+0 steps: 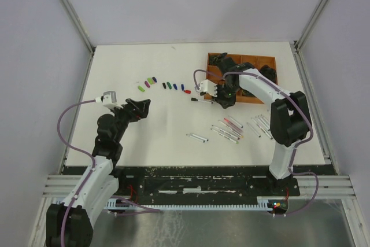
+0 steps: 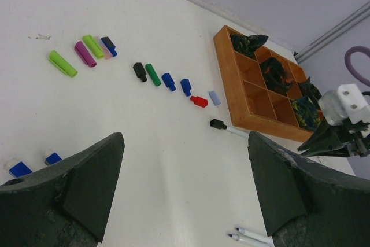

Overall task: Open the pen caps
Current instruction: Adjust the distractor at the center of the board.

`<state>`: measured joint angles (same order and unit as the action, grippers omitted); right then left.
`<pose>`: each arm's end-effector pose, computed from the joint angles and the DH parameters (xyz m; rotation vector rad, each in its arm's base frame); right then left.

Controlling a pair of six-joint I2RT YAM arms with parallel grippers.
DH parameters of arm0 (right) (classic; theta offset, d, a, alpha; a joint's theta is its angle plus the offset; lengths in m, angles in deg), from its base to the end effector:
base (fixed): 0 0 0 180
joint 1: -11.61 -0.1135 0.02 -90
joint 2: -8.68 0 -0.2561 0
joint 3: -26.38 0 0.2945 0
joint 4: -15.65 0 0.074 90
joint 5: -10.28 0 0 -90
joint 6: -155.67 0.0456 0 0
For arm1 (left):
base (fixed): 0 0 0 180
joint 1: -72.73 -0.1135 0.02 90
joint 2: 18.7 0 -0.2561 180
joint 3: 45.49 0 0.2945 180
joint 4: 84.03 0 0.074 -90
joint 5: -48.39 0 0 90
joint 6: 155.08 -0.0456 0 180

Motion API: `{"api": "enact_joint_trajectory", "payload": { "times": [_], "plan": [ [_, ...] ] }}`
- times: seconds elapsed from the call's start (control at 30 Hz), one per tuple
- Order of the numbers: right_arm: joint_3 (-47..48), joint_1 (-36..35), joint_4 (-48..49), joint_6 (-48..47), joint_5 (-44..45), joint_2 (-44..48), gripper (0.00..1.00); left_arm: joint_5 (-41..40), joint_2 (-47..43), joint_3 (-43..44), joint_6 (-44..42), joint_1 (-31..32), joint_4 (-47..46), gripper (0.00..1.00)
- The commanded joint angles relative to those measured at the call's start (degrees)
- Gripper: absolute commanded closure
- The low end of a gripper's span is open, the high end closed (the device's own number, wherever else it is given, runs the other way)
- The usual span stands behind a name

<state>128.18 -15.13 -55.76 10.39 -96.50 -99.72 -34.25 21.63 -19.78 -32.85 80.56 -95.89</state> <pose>0.3672 0.1998 0.2076 -1.9029 2.1210 0.3335 0.2259 -0.0370 0.1992 -0.2504 1.6379 -0.6398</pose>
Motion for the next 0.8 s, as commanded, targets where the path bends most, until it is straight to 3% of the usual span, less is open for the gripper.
{"api": "enact_joint_trajectory", "payload": {
  "times": [0.0, 0.17, 0.4, 0.57, 0.77],
  "plan": [
    [-5.56, 3.71, 13.67, -2.99, -2.83, 0.3, 0.82, -0.62, -0.25, 0.62, -2.52, -0.17, -1.2, 0.06],
    [-4.3, 4.72, 15.3, -6.11, -3.68, -4.91, 0.83, -0.51, -0.25, 0.64, -2.35, -0.13, -0.82, 0.07],
    [-3.99, 4.71, 15.67, -8.58, -14.04, -6.09, 0.77, -0.29, 0.81, 1.13, -2.43, -0.11, -0.8, 0.07],
    [1.56, 3.85, 7.02, -12.78, -21.52, -8.36, 0.72, -0.15, 0.97, 1.24, -2.43, -0.11, -0.82, 0.07],
    [0.81, 0.84, 7.47, -12.41, -18.4, -8.19, 0.71, -0.14, 1.27, 1.33, -2.5, -0.18, -0.89, 0.07]
  ]
}}
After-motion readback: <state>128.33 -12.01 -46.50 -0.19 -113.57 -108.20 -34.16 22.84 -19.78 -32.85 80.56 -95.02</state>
